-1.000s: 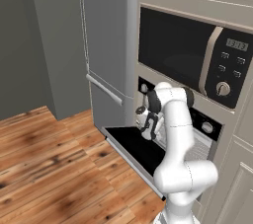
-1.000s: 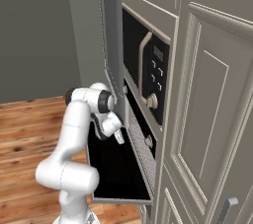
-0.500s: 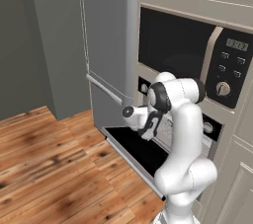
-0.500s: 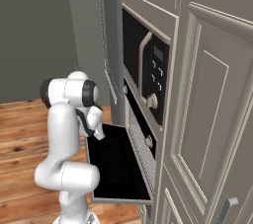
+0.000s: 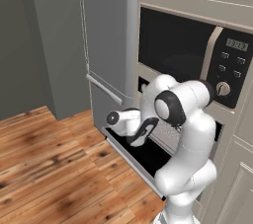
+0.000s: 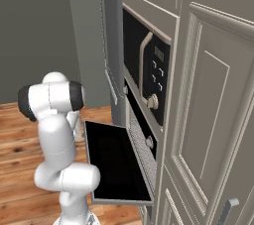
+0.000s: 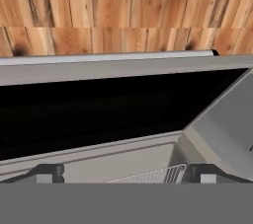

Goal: Place the fish on the bottom rack of the oven, and slide the tray back inside. Close the oven door.

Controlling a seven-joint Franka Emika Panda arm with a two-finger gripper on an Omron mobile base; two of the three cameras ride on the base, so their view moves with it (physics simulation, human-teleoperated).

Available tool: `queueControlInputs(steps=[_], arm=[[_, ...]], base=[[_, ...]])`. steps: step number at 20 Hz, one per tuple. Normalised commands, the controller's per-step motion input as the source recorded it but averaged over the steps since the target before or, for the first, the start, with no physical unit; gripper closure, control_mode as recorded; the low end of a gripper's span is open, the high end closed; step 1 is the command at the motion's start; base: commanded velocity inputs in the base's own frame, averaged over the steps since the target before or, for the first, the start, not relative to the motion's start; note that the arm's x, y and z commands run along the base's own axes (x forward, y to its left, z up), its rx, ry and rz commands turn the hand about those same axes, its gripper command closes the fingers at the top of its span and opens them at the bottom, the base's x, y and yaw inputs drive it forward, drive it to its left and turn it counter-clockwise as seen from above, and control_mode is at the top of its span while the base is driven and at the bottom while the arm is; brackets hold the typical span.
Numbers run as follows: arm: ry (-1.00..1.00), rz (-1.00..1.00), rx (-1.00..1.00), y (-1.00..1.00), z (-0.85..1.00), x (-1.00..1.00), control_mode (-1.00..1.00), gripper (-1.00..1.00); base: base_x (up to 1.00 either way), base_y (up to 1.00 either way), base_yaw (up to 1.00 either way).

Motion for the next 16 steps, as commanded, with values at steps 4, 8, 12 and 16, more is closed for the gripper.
queueControlInputs(steps=[4, 8, 12, 16], arm=[[0.01, 0.00, -0.06, 1.00, 0.61, -0.05, -1.00, -1.00], [0.00, 0.00, -0.11, 1.00, -0.14, 0.00, -1.00, -1.00], [0.00, 0.00, -0.17, 0.99, -0.63, 0.00, -1.00, -1.00], [-0.20, 0.00, -0.25, 0.81, -0.34, -0.41, -1.00, -1.00]], base=[[0.00, 0.00, 0.00], [0.00, 0.00, 0.00], [0.00, 0.00, 0.00], [0.00, 0.00, 0.00]])
